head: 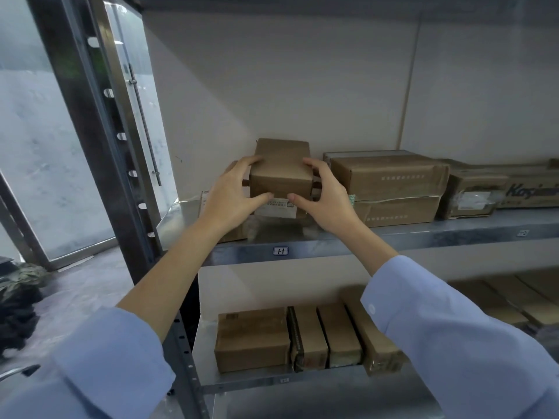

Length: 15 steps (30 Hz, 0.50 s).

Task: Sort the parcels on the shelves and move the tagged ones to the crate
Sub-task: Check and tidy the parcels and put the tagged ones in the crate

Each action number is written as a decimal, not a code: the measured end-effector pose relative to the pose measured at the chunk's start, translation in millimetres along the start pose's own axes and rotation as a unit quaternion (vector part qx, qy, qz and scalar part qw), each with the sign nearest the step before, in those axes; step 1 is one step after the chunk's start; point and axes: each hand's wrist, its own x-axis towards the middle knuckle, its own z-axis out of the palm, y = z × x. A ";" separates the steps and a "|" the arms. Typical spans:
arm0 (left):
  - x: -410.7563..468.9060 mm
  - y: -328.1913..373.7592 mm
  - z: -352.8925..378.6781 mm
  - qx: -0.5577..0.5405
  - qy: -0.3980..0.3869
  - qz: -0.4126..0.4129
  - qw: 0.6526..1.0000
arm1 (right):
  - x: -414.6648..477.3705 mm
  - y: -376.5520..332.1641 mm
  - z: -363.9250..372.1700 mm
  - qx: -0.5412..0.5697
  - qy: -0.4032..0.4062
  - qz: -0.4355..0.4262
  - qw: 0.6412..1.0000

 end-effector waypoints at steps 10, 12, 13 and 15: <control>-25.3 23.5 -10.5 -0.048 0.030 0.028 0.998 | -25.6 -19.2 -18.9 0.031 0.014 -0.033 0.999; -30.3 28.4 -9.6 -0.057 0.030 0.023 0.998 | -31.0 -21.3 -22.7 0.039 0.010 -0.027 0.999; -33.2 31.0 -8.8 -0.061 0.028 0.020 0.998 | -33.6 -21.8 -24.5 0.045 0.007 -0.022 0.999; -39.7 35.5 -6.8 -0.085 0.024 0.021 0.996 | -39.0 -21.8 -27.6 0.053 0.004 -0.014 0.998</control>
